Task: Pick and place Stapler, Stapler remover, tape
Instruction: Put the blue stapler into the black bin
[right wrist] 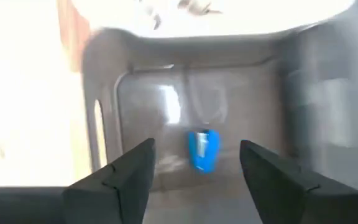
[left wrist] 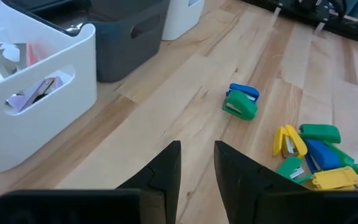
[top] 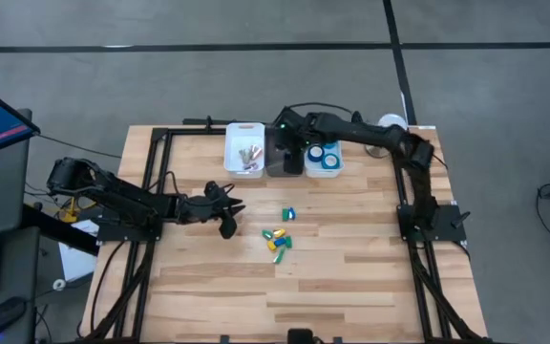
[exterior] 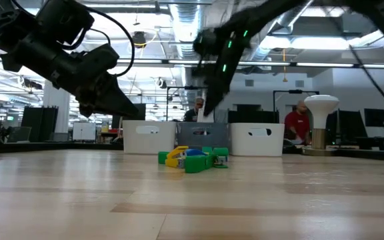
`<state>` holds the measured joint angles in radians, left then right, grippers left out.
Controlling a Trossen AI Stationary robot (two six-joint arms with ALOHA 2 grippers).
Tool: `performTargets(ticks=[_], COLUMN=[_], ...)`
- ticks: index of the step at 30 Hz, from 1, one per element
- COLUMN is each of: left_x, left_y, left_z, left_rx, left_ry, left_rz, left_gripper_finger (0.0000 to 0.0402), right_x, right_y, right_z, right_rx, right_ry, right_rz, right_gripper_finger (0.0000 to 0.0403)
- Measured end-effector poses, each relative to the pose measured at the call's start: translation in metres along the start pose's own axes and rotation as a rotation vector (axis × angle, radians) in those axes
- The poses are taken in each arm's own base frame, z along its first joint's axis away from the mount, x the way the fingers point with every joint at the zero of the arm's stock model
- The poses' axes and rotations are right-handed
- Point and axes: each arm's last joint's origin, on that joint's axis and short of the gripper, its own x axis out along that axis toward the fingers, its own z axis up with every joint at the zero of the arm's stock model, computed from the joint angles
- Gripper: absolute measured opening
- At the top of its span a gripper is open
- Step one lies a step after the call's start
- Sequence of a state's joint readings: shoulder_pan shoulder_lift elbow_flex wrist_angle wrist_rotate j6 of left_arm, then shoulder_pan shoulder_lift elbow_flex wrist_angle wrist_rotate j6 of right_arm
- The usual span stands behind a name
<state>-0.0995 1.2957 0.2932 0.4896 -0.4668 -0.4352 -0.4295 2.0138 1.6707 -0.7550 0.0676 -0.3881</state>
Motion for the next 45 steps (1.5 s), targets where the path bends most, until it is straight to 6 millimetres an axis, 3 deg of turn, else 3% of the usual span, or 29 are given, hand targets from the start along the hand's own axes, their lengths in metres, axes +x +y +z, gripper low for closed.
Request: performTargets(ticks=[4,7,9,12,15,23,29,33,37,45], left_x=[0.0,-0.001,-0.002,-0.005,-0.008,-0.01,-0.01,-0.01,-0.01,-0.01], left_y=[-0.001,-0.002,-0.004,-0.011,-0.019,-0.028,-0.028,-0.029,-0.029,-0.029], left_z=[0.0,0.0,-0.001,-0.005,-0.012,-0.02,-0.019,-0.018,-0.018,-0.017], left_rx=[-0.019,-0.04,-0.054,-0.057,-0.055,-0.049,-0.051,-0.054,-0.056,-0.06], left_ry=[-0.003,-0.003,-0.001,0.012,0.034,0.019,0.011,0.006,0.004,-0.002], left_rz=[-0.004,-0.009,-0.02,-0.051,-0.081,-0.084,-0.088,-0.091,-0.092,-0.096], left_gripper_finger=[0.0088,0.0088,0.0088,0.0088,0.0088,0.0088,0.0088,0.0088,0.0088,0.0088], right_x=[-0.06,-0.097,-0.113,-0.119,-0.107,-0.042,-0.005,0.017,0.025,0.02], right_y=[0.01,0.031,0.047,0.072,0.097,0.146,0.169,0.175,0.178,0.175], right_z=[0.01,0.006,-0.001,-0.012,-0.024,-0.051,-0.057,-0.063,-0.065,-0.062], right_rx=[0.038,0.075,0.062,-0.006,-0.059,-0.122,-0.167,-0.198,-0.216,-0.209], right_ry=[-0.122,-0.167,-0.167,-0.189,-0.205,-0.187,-0.091,-0.013,0.018,-0.003], right_rz=[-0.059,0.051,0.161,0.302,0.377,0.369,0.399,0.325,0.265,0.201], right_gripper_finger=[0.0234,0.0233,0.0231,0.0229,0.0228,0.0226,0.0229,0.0229,0.0229,0.0232])
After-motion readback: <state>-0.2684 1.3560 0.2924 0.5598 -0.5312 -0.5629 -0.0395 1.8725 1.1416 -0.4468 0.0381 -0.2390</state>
